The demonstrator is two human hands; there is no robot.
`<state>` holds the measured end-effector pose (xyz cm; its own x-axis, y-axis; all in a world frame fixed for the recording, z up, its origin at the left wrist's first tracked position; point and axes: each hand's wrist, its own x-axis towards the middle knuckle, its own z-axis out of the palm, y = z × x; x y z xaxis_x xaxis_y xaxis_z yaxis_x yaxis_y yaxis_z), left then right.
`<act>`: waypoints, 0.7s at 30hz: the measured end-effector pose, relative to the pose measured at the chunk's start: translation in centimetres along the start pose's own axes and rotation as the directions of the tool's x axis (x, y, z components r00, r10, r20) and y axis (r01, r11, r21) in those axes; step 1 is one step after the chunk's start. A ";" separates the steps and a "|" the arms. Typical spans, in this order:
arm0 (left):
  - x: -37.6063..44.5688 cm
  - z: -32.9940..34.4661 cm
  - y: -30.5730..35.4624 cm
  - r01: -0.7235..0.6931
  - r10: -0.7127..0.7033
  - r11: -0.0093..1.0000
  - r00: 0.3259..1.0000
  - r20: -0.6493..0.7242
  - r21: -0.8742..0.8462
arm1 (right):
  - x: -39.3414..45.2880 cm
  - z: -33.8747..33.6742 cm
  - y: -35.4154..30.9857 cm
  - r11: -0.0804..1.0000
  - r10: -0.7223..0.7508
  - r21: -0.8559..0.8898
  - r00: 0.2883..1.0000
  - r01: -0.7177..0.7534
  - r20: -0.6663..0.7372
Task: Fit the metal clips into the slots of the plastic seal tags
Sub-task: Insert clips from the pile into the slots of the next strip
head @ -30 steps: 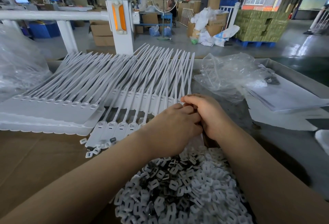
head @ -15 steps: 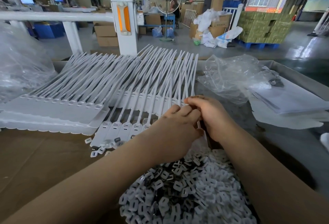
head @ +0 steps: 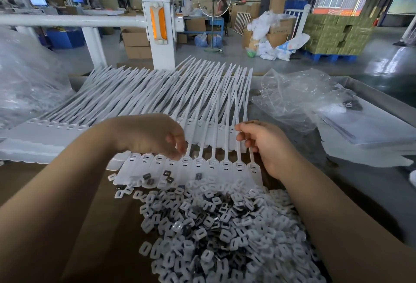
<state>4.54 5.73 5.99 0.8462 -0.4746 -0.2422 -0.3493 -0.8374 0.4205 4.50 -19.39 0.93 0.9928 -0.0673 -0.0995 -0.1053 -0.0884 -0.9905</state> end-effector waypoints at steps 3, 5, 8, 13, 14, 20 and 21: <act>-0.7 -0.4 -0.8 0.076 -0.077 0.997 0.988 0.134 0.012 | 0.1 0.0 0.2 1.000 -0.009 -0.001 1.000 0.009 -0.002; -0.9 -0.2 -0.8 0.123 -0.119 0.992 0.968 0.221 -0.007 | 0.1 0.0 0.2 1.000 -0.013 -0.009 1.000 0.013 -0.001; -0.9 0.1 -0.1 0.149 -0.131 0.988 0.942 0.309 -0.033 | 0.2 0.0 0.2 1.000 -0.018 -0.014 1.000 0.018 0.000; -1.0 0.9 1.4 0.130 -0.099 0.991 0.882 0.460 -0.035 | 0.2 0.0 0.2 1.000 -0.020 -0.017 1.000 0.020 -0.004; -1.1 0.9 1.6 0.125 -0.086 0.991 0.874 0.478 -0.051 | 0.2 -0.1 0.2 1.000 -0.020 -0.015 1.000 0.020 -0.003; -0.2 1.8 1.9 -0.006 0.012 0.984 1.000 0.029 -0.176 | 0.0 0.0 0.0 1.000 -0.020 -0.013 1.000 0.020 0.000; 0.1 2.4 2.1 -0.033 0.030 0.980 0.999 -0.017 -0.195 | -0.1 0.0 0.0 1.000 -0.019 -0.014 1.000 0.019 0.000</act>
<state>2.97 3.27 4.72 0.8420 -0.4950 -0.2144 -0.2917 -0.7521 0.5910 4.44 -19.40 0.98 0.9946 -0.0660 -0.0805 -0.0871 -0.1036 -0.9908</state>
